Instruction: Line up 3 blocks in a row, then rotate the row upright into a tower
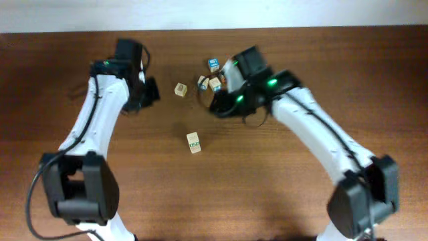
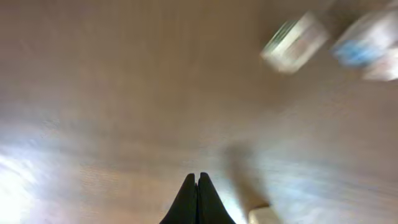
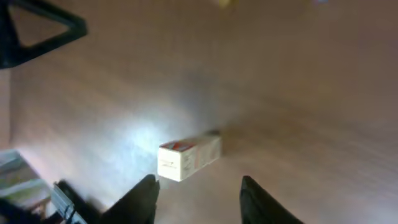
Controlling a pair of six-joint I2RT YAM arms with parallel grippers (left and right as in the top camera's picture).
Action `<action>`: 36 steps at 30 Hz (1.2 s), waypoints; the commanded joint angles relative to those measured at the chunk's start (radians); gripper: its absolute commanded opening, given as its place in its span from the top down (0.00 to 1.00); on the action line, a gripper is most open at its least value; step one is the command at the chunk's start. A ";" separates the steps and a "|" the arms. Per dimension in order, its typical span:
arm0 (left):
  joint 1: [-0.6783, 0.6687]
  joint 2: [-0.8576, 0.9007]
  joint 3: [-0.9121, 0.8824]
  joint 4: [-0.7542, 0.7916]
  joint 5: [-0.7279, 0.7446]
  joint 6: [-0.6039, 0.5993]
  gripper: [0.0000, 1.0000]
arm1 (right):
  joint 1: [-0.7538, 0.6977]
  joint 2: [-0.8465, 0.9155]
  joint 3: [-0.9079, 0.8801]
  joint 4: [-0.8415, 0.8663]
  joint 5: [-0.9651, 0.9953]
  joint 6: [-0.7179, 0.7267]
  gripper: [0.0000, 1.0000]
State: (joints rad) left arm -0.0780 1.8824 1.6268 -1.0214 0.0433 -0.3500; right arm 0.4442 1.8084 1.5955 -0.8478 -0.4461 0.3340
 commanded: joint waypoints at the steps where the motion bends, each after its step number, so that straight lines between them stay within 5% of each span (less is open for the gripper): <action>1: 0.004 -0.164 0.177 -0.090 -0.026 0.178 0.95 | -0.063 -0.130 0.113 -0.156 0.153 -0.050 0.36; 5: 0.004 -0.341 0.185 -0.179 -0.025 0.214 0.01 | -0.138 -0.354 0.140 -0.317 0.336 -0.049 0.11; 7: 0.004 -0.360 0.185 -0.268 -0.025 0.214 0.01 | -0.151 -0.495 0.140 -0.414 0.425 -0.049 0.02; 11: 0.004 -0.360 0.185 -0.282 -0.025 0.214 0.01 | -0.151 -0.663 0.140 -0.522 0.451 -0.049 0.02; 19: 0.004 -0.360 0.185 -0.282 -0.025 0.214 0.01 | -0.151 -0.602 0.140 -0.537 0.459 -0.050 0.02; 23: 0.004 -0.360 0.185 -0.282 -0.025 0.214 0.01 | -0.153 -0.621 0.079 -0.433 0.459 -0.316 0.02; 26: 0.004 -0.360 0.185 -0.282 -0.025 0.214 0.01 | -0.251 -0.816 -0.212 -0.118 0.394 -0.444 0.02; 30: 0.004 -0.360 0.185 -0.282 -0.025 0.214 0.00 | -0.378 -1.233 -0.851 0.371 0.307 -0.458 0.02; 36: 0.004 -0.360 0.185 -0.282 -0.025 0.214 0.01 | -0.392 -1.735 -1.427 0.695 0.300 -0.457 0.02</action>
State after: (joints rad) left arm -0.0780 1.5272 1.8065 -1.3022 0.0250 -0.1493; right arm 0.0593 0.1795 0.2817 -0.2092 -0.1371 -0.1165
